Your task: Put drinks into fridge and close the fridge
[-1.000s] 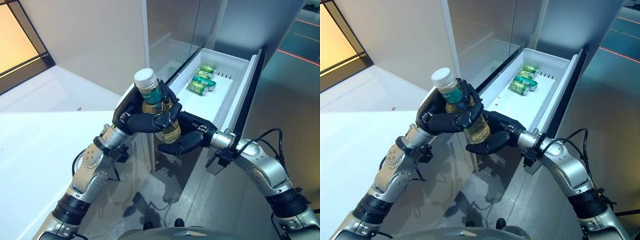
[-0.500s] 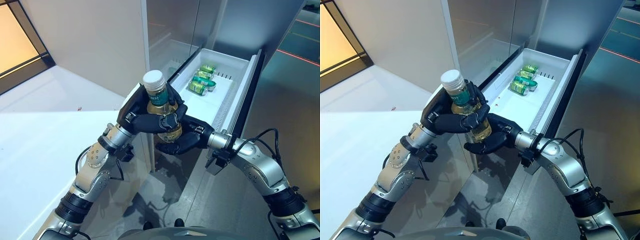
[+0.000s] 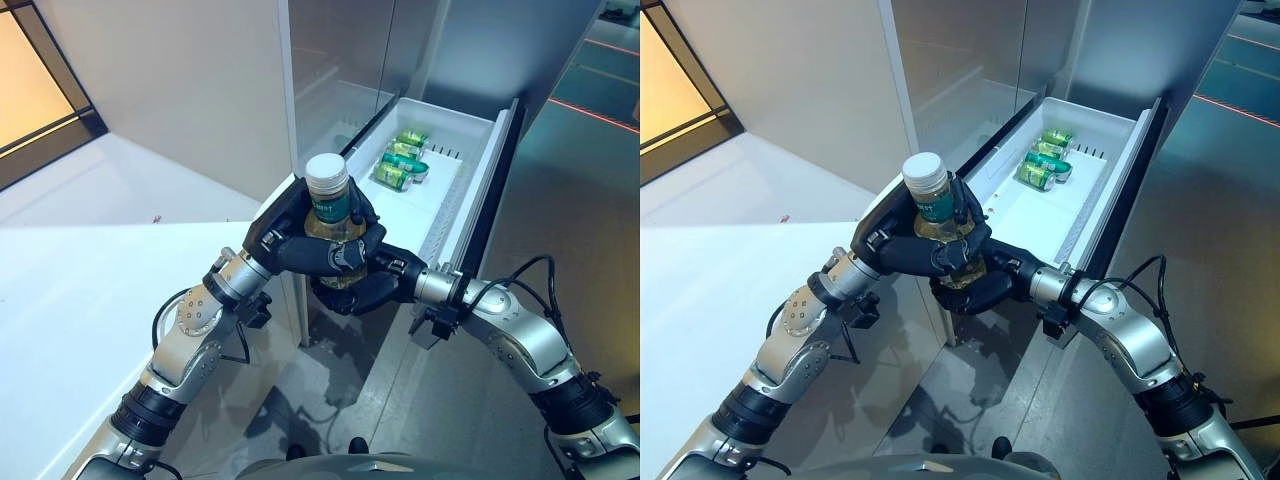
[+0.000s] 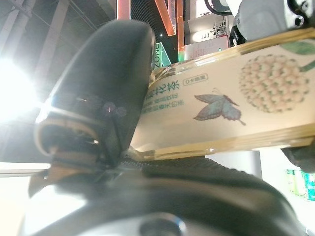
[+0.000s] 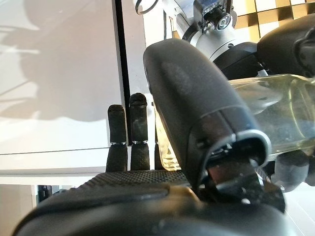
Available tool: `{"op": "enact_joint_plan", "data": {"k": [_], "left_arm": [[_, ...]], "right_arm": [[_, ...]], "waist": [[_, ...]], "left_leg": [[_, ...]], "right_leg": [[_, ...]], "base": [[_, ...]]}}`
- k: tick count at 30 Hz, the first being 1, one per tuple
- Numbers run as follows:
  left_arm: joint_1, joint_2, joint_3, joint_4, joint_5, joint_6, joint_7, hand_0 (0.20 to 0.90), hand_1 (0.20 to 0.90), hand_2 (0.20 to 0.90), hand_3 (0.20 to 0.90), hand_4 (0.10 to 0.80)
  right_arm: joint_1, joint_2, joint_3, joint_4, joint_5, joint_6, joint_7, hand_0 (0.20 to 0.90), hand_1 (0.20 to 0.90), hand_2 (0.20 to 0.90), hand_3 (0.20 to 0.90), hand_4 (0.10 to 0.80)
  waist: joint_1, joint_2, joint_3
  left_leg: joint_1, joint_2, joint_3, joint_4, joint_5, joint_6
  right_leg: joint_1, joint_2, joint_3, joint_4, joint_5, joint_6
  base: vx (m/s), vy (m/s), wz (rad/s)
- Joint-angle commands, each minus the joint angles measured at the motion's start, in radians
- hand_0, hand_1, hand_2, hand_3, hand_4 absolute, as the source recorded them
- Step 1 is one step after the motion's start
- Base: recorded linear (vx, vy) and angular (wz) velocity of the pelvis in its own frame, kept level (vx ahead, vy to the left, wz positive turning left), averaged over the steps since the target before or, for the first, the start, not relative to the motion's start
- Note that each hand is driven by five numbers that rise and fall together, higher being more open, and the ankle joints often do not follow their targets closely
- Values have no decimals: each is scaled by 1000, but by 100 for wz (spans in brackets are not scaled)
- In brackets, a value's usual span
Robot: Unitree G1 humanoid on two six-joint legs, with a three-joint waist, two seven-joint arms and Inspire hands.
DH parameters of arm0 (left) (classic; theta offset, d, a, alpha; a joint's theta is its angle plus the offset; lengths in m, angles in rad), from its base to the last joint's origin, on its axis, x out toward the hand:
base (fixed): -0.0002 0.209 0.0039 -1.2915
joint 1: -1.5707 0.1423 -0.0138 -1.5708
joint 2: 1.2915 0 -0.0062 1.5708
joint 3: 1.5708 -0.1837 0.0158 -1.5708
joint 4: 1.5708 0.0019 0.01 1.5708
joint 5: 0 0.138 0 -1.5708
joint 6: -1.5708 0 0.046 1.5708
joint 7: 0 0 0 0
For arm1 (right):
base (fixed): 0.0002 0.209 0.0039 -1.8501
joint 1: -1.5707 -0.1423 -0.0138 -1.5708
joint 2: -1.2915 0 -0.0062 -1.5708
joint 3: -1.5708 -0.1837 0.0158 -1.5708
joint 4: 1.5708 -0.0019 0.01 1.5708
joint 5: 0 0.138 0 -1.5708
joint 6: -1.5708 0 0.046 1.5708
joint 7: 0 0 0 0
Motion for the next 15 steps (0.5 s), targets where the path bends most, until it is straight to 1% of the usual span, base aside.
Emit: {"op": "enact_joint_plan", "data": {"k": [1,15], "left_arm": [[-137,-23,-20,16,-1,-81,-1,300,300,300,200,100],[-138,-25,-34,16,1,-77,11,300,300,300,200,100]], "right_arm": [[-128,41,-41,-35,70,-105,-34,900,900,900,900,800],[-135,39,-33,-37,75,-94,-44,900,900,900,900,800]], "waist": [[-6,-13,-98],[-8,-12,-96]], "left_leg": [[-17,20,23,4,-47,-25],[-14,20,24,6,-48,-23]], "right_leg": [[-9,3,-24,40,-27,53],[-8,2,-24,42,-27,53]], "base": [[0,0,0],[1,0,0]]}}
